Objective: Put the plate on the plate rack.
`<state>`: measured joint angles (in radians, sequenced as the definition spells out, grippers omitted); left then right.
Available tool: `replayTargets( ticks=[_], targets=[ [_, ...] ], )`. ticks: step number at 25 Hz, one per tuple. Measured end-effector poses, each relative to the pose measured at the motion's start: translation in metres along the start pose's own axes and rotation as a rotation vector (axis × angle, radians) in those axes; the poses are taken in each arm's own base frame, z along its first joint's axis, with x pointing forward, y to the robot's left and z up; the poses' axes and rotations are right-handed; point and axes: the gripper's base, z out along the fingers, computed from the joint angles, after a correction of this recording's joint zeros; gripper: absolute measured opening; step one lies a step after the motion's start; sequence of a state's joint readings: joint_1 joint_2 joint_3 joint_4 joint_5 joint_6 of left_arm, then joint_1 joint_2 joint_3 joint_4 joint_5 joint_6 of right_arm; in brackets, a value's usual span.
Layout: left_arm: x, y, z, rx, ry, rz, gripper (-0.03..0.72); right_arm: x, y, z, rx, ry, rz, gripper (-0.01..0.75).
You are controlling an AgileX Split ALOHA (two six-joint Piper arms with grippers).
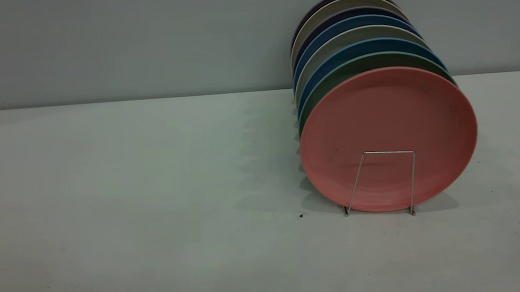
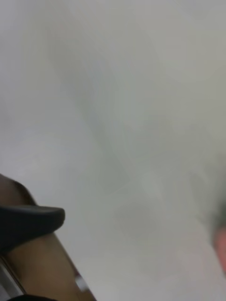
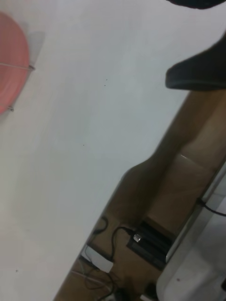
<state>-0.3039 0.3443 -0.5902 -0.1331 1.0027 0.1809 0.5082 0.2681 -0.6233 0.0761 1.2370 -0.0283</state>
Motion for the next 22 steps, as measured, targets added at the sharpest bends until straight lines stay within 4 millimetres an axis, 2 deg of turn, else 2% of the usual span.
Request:
replayTargets(
  ticks=[8,16,22],
  targets=[
    [0.038,0.0,-0.031,-0.11,-0.161,-0.001,0.402,0.012,0.002,0.011,-0.032,-0.08,-0.021,0.337],
    [0.048,0.004,-0.028,-0.161,-0.141,-0.029,0.402,0.012,0.001,0.008,-0.01,-0.12,-0.047,0.337],
    [0.06,0.006,-0.024,-0.193,-0.155,-0.055,0.402,0.027,0.0,0.008,0.001,-0.174,-0.055,0.336]
  ],
)
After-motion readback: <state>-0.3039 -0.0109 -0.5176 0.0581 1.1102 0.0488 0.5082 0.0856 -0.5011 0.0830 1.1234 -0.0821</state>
